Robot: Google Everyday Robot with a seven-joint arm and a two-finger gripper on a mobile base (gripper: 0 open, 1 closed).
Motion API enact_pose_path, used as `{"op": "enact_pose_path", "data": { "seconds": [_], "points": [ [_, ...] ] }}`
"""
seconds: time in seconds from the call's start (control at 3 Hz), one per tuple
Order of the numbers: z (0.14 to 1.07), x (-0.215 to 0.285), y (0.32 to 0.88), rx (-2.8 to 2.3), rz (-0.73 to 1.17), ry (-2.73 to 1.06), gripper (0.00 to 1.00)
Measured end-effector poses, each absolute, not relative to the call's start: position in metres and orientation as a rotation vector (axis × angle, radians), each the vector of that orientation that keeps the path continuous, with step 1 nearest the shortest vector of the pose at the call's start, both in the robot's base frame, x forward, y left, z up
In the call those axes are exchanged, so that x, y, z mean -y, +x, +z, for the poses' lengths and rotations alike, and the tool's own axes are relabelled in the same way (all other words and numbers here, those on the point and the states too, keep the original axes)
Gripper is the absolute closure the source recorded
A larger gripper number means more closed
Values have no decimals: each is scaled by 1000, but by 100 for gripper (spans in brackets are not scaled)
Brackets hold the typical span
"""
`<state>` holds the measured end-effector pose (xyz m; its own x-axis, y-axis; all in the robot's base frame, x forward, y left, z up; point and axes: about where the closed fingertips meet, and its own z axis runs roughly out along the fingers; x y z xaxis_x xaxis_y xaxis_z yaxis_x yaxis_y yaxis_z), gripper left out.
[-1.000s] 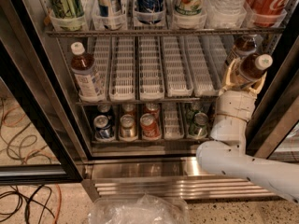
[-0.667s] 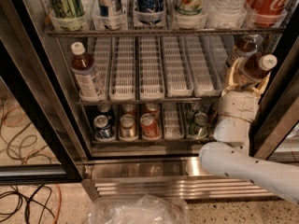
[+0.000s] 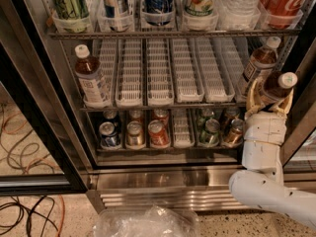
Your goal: Pick blue plastic bottle from middle shelf of fridge
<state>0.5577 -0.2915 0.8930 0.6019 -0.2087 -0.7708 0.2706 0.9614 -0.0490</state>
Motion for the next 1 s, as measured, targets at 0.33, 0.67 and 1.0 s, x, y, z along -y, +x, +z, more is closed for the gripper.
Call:
{"op": "enact_pose_path", "data": {
  "seconds": [0.33,0.67,1.0],
  "points": [
    [893,291,558,-883,-278,76,100],
    [895,281,543,-890,-199,-11,100],
    [885,284,501,-973,-113,-182,100]
  ]
}}
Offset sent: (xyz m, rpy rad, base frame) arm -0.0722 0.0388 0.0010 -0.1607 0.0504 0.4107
